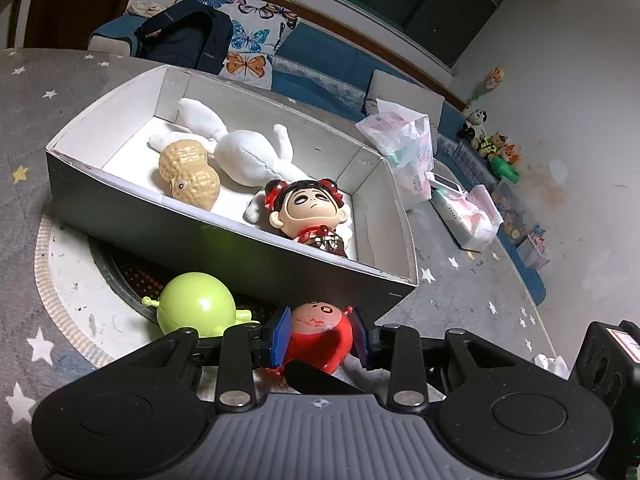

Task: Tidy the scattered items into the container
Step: 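Close the left tool on the red round toy, then lift the red toy with the left tool and carry it over the box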

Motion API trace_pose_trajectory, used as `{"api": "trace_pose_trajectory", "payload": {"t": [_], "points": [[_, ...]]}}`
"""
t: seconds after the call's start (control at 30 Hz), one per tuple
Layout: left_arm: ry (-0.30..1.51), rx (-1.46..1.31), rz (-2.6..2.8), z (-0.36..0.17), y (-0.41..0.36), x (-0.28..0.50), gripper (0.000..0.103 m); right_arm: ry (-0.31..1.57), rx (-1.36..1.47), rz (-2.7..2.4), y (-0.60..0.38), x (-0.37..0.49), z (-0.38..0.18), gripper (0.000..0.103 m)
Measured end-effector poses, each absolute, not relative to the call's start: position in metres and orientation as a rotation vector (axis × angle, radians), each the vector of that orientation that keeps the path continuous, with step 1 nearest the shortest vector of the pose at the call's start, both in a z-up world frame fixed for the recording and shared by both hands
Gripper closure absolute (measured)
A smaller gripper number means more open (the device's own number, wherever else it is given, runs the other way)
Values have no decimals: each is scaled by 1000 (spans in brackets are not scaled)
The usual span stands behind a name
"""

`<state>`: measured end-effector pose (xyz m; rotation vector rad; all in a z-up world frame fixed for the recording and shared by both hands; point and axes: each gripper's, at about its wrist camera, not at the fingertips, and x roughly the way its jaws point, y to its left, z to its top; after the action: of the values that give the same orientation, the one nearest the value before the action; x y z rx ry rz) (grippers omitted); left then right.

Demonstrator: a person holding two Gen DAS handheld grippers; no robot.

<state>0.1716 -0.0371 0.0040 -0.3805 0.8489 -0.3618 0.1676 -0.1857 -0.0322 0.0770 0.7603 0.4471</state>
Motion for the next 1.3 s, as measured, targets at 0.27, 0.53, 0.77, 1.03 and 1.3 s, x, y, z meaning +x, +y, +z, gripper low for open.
{"api": "trace_pose_trajectory", "payload": {"t": [0.27, 0.53, 0.77, 1.03, 1.3], "points": [[868, -384, -361, -2, -39, 177, 67, 767, 108, 434, -186, 172, -35, 44], [881, -392, -361, -8, -39, 180, 67, 778, 135, 425, -187, 176, -38, 54], [885, -394, -373, -8, -39, 180, 68, 775, 142, 422, -189, 174, -38, 54], [879, -435, -392, -2, -33, 169, 68, 756, 151, 434, -192, 162, -30, 54], [805, -455, -409, 23, -28, 151, 68, 689, 124, 455, -190, 147, -5, 54]]}}
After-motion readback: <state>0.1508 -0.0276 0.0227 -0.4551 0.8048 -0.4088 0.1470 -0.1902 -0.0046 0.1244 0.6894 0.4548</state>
